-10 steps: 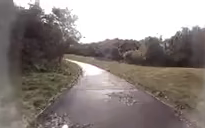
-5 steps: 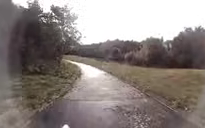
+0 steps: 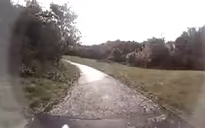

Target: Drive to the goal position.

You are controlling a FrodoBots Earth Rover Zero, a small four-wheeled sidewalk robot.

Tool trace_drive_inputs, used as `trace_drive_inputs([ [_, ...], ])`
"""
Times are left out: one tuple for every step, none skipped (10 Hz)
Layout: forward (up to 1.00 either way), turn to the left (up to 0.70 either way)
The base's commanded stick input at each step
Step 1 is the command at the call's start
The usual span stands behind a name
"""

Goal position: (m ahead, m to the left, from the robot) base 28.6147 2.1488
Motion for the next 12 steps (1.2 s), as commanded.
trace_drive_inputs([
  [1.00, 0.00],
  [1.00, 0.00],
  [1.00, 0.00],
  [1.00, 0.00],
  [1.00, 0.00],
  [1.00, 0.00],
  [1.00, 0.03],
  [1.00, 0.08],
  [1.00, 0.28],
  [1.00, 0.38],
  [1.00, 0.34],
  [1.00, 0.30],
])
